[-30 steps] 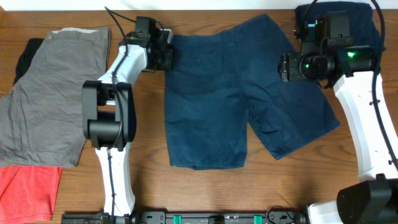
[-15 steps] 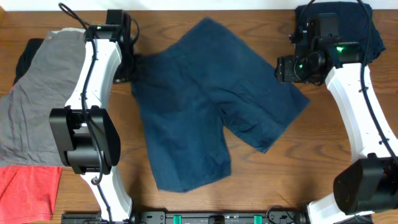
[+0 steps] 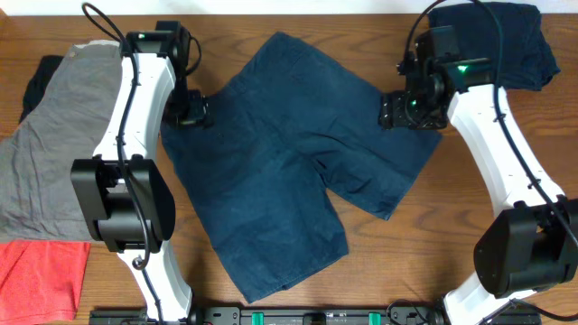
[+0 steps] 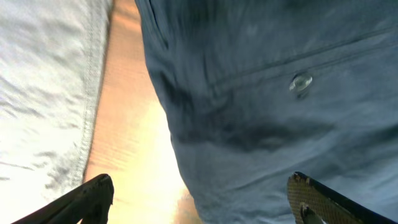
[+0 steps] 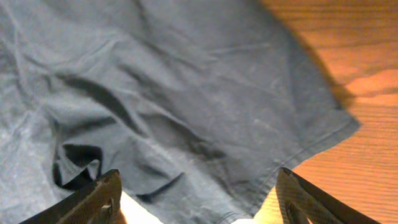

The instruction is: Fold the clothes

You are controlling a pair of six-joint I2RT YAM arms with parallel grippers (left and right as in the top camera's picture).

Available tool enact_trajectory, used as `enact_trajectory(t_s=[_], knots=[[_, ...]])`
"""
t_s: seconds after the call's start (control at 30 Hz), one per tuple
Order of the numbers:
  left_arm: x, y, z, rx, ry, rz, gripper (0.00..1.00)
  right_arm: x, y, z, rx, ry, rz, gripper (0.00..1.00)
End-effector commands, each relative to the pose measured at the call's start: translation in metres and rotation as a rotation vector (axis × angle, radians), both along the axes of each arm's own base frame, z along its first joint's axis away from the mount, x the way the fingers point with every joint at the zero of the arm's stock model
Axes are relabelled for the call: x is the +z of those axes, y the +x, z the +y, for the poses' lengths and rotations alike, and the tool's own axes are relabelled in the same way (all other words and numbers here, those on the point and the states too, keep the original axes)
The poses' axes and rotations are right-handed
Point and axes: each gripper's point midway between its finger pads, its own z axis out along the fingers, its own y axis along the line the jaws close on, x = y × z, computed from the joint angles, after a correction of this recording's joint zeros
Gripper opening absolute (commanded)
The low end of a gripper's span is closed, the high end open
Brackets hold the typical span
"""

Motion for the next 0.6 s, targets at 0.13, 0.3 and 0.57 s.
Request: enact_trajectory(t_s=[0.13,0.3,0.57], knots=[[0.098,0.022,0.004,0.009,0.009,-0.326,0.92,-0.008,-0.011,0.035,0.060,0.021,0.035,0.82],[0.147,0.022,0.004,0.010,0.006,-0.496,0.92,-0.008,-0.015,0.048,0.095,0.022,0.032,0.83],[0.170,0.025,0.004,0.010,0.004,-0.589,0.93,-0.013,-0.020,0.055,0.091,0.025,0.047,0.84]])
